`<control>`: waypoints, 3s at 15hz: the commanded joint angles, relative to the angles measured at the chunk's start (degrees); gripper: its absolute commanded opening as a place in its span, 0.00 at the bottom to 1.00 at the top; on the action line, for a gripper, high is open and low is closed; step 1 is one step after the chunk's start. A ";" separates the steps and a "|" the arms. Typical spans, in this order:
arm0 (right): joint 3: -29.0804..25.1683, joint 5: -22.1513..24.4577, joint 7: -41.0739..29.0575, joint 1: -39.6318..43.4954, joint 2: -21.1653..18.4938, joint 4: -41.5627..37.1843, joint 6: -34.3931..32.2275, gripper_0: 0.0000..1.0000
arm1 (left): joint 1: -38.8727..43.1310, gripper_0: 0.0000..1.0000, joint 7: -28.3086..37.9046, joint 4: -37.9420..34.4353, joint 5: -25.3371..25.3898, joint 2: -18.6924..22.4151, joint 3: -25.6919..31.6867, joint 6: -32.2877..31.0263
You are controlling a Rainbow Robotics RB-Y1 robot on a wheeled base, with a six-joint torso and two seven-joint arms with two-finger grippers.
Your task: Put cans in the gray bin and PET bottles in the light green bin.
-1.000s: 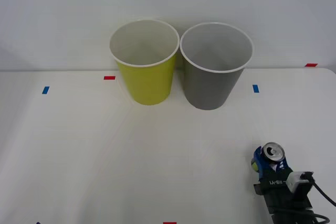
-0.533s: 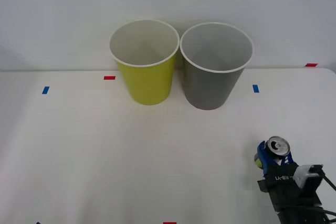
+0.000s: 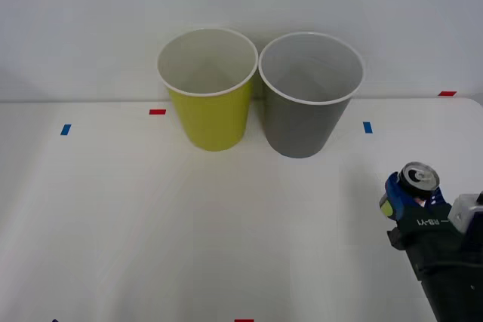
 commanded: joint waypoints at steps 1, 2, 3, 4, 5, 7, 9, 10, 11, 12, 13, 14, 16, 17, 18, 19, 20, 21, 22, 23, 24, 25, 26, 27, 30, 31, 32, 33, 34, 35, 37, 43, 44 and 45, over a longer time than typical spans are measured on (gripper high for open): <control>-1.67 -0.10 -0.81 -2.94 1.71 -7.59 9.57 0.03 | 0.00 1.00 0.00 0.00 0.00 0.00 0.00 0.00; -1.84 0.07 -0.99 -4.08 1.62 -8.21 10.36 0.03 | 0.00 1.00 0.00 0.00 0.00 0.00 0.00 0.00; -2.11 0.16 -1.16 -5.14 1.62 -8.56 10.97 0.02 | 0.00 1.00 0.00 0.00 0.00 0.00 0.00 0.00; -2.37 0.25 -1.34 -6.19 1.71 -10.14 13.70 0.01 | 0.00 1.00 0.00 0.00 0.00 0.00 0.00 0.00; -2.90 0.86 -1.69 -7.07 2.24 -13.39 18.62 0.01 | 0.00 1.00 0.00 0.00 0.00 0.00 0.00 0.00; -2.98 1.83 -2.39 -8.74 2.94 -16.47 23.63 0.01 | 0.00 1.00 0.00 0.00 0.00 0.00 0.00 0.00; -3.07 2.80 -3.45 -10.68 3.21 -16.82 24.77 0.00 | 0.00 1.00 0.00 0.00 0.00 0.00 0.00 0.00; -3.25 3.59 -3.97 -11.56 3.47 -18.49 28.20 0.00 | 0.00 1.00 0.00 0.00 0.00 0.00 0.00 0.00; -3.42 4.91 -4.85 -12.52 3.65 -20.69 32.51 0.01 | 0.00 1.00 0.00 0.00 0.00 0.00 0.00 0.00; -2.63 8.77 -9.07 -14.28 3.21 -21.89 37.60 0.00 | 0.00 1.00 0.00 0.00 0.00 0.00 0.00 0.00; -1.84 11.68 -12.24 -15.60 2.68 -21.89 39.54 0.00 | 0.00 1.00 0.00 0.00 0.00 0.00 0.00 0.00; 0.09 18.71 -16.89 -17.36 1.36 -21.89 41.91 0.00 | 0.00 1.00 0.00 0.00 0.00 0.00 0.00 0.00; 1.76 22.31 -24.28 -21.40 -0.49 -21.89 47.01 0.00 | 0.00 1.00 0.00 0.00 0.00 0.00 0.00 0.00; 1.85 22.31 -24.72 -23.07 -0.93 -21.89 48.68 0.00 | 0.00 1.00 0.00 0.00 0.00 0.00 0.00 0.00; 1.85 21.96 -24.80 -25.09 -1.28 -21.89 50.44 0.00 | 0.00 1.00 0.00 0.00 0.00 0.00 0.00 0.00; 1.76 21.17 -25.16 -26.94 -1.45 -21.89 52.19 0.00 | 0.00 1.00 0.00 0.00 0.00 0.00 0.00 0.00; 1.41 20.02 -25.16 -28.78 -1.36 -21.89 54.04 0.00 | 0.00 1.00 0.00 0.00 0.00 0.00 0.00 0.00; 1.06 18.71 -24.80 -31.07 -1.01 -21.89 56.41 0.00 | 0.00 1.00 0.00 0.00 0.00 0.00 0.00 0.00; 0.44 16.25 -24.45 -35.46 -0.66 -21.89 61.16 0.00 | 0.00 1.00 0.00 0.00 0.00 0.00 0.00 0.00; 0.00 14.58 -24.10 -39.94 -0.66 -21.89 66.17 0.00 | 0.00 1.00 0.00 0.00 0.00 0.00 0.00 0.00; -0.26 13.43 -23.93 -43.72 -0.75 -21.89 70.56 0.00 | 0.00 1.00 0.00 0.00 0.00 0.00 0.00 0.00; -0.61 12.38 -23.75 -47.33 -0.84 -21.89 74.87 0.00 | 0.00 1.00 0.00 0.00 0.00 0.00 0.00 0.00; -0.87 11.15 -23.57 -50.58 -0.93 -21.89 78.21 0.00 | 0.00 1.00 0.00 0.00 0.00 0.00 0.00 0.00; -0.87 10.53 -23.49 -53.04 -0.93 -21.89 80.06 0.00 | 0.00 1.00 0.00 0.00 0.00 0.00 0.00 0.00; -0.79 8.42 -22.87 -59.37 -1.01 -18.75 80.67 0.00 | 0.00 1.00 0.00 0.00 0.00 0.00 0.00 0.00; -0.96 7.90 -22.78 -61.39 -1.28 -16.99 80.67 0.00 | 0.00 1.00 0.00 0.00 0.00 0.00 0.00 0.00; -0.96 7.54 -22.70 -62.97 -1.36 -15.41 80.67 0.00 | 0.00 1.00 0.00 0.00 0.00 0.00 0.00 0.00; -0.96 7.19 -22.70 -64.73 -1.45 -13.74 80.67 0.00 | 0.00 1.00 0.00 0.00 0.00 0.00 0.00 0.00; -0.96 6.58 -22.70 -66.31 -1.63 -12.07 80.67 0.00 | 0.00 1.00 0.00 0.00 0.00 0.00 0.00 0.00; -0.96 6.05 -22.61 -67.63 -1.98 -10.49 80.67 0.00 | 0.00 1.00 0.00 0.00 0.00 0.00 0.00 0.00; -1.05 5.08 -22.61 -70.18 -2.24 -7.41 80.58 0.00 | 0.00 1.00 0.00 0.00 0.00 0.00 0.00 0.00; -1.05 3.41 -21.90 -71.58 -3.83 3.31 67.22 0.00 | 0.00 1.00 0.00 0.00 0.00 0.00 0.00 0.00; -1.05 3.77 -21.73 -71.58 -4.00 5.24 64.76 0.00 | 0.00 1.00 0.00 0.00 0.00 0.00 0.00 0.00; -1.05 3.85 -21.55 -71.58 -4.09 6.74 63.00 0.00 | 0.00 1.00 0.00 0.00 0.00 0.00 0.00 0.00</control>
